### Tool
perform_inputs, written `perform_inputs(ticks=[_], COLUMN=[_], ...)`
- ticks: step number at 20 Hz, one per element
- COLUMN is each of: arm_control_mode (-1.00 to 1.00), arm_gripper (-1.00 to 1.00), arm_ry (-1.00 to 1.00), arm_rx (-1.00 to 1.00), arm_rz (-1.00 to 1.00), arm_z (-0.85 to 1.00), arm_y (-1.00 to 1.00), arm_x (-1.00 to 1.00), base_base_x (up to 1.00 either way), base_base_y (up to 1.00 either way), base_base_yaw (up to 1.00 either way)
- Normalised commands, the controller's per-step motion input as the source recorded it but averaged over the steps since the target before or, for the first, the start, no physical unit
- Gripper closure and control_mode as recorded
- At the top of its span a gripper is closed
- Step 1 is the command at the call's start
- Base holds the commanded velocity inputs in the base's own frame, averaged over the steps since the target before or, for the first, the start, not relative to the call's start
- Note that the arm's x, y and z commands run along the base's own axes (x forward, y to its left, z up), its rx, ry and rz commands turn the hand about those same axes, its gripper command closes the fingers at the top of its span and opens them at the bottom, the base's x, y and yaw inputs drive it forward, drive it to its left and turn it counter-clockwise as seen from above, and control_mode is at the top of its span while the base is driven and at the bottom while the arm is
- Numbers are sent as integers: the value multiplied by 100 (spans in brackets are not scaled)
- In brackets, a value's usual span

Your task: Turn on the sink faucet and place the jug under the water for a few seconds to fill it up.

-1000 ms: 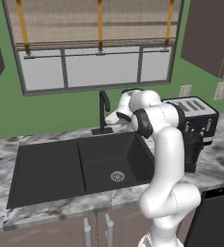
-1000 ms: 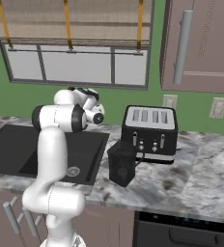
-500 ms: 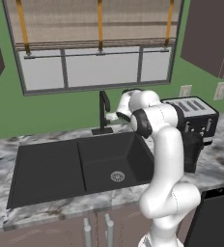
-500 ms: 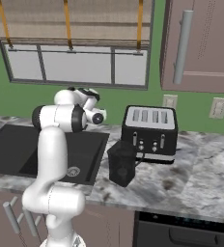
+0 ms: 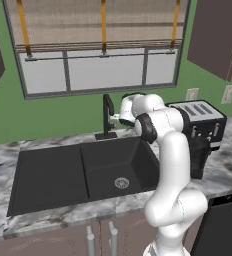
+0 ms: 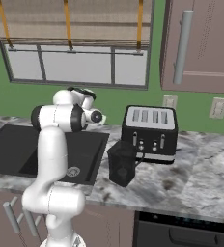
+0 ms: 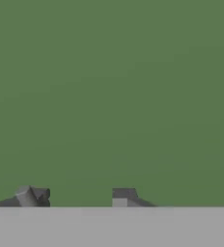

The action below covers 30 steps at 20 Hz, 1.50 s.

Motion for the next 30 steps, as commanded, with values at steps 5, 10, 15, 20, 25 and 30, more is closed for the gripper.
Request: perform_inputs(ticks=[5, 10, 15, 20, 25, 30], arm_control_mode=[-100, -100, -100, -100, -100, -100], arm_gripper=[100, 100, 100, -100, -100, -100], arm_ry=[18, 13, 12, 11, 4, 0], arm_rx=[25, 26, 27, 14, 0, 1], arm_rz=[-18, -14, -14, -9, 0, -10], arm_z=[-30, -26, -33, -39, -13, 17], arm_y=[-99, -96, -93, -48, -3, -48], arm_x=[-4, -17, -25, -13, 0, -46], base_base_x=[0, 0, 0, 0, 0, 0], base_base_y=[0, 0, 0, 0, 0, 0], base_base_yaw=[0, 0, 0, 0, 0, 0])
